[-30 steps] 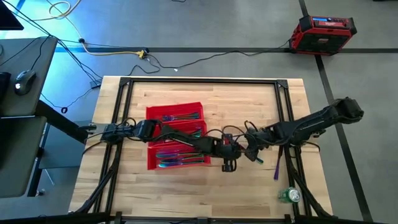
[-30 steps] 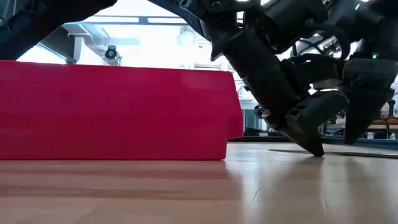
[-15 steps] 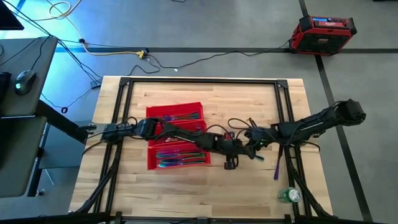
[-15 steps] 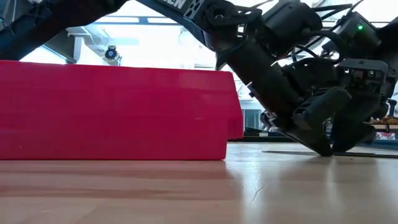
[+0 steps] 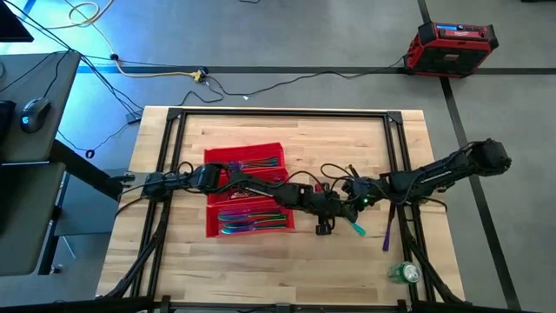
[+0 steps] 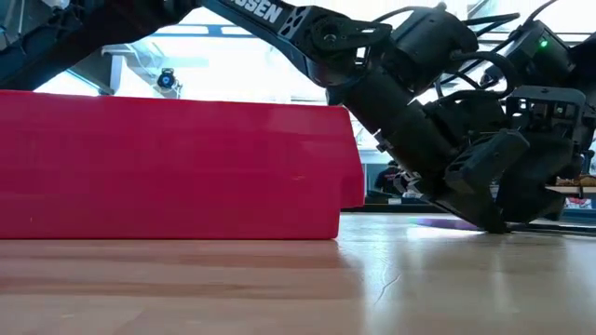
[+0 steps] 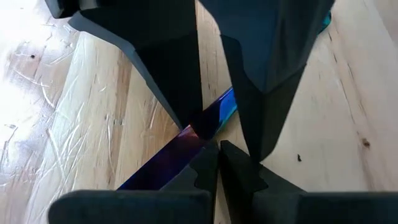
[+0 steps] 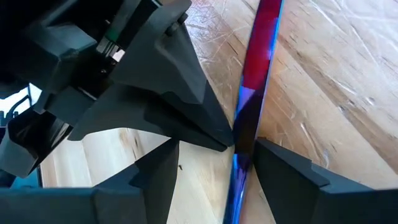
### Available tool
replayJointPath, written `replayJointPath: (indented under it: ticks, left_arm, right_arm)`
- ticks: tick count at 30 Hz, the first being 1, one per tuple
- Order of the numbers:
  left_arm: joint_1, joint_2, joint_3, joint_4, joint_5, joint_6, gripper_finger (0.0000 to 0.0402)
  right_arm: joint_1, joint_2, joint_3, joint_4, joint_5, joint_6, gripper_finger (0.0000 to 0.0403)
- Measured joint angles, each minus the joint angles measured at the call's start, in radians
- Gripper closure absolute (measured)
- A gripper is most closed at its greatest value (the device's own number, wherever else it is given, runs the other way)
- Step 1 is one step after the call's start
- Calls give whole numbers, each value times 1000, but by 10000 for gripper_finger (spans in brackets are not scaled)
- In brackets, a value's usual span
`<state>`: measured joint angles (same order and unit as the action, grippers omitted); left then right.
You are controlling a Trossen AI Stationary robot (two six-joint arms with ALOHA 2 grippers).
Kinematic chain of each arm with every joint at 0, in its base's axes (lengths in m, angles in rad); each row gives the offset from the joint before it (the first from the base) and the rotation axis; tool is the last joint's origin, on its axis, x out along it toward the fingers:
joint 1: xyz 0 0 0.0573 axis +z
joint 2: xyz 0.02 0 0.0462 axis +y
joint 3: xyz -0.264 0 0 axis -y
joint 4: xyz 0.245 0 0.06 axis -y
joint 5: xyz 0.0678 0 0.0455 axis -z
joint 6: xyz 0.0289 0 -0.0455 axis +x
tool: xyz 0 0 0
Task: Sort silverware
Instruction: Put the purple table knife into the bottom red bin
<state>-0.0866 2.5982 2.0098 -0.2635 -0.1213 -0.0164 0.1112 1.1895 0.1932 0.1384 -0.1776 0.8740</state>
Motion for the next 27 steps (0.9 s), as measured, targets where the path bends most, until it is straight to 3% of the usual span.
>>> replayJointPath:
  ticks: [10,16,22,27]
  left_arm:
    - [3,3,-2,60,-20,-7,402]
    - [10,3,-2,62,-18,-10,401]
    - [12,3,-2,58,-19,-25,401]
    - [6,-40,-1,-15,-39,-17,401]
  right_arm:
    - [1,2,2,-30,10,-36,217]
    - [43,11,5,-78,77,-57,282]
    - [73,20,5,-104,125,-38,385]
    - [79,22,38,-166,189,-30,399]
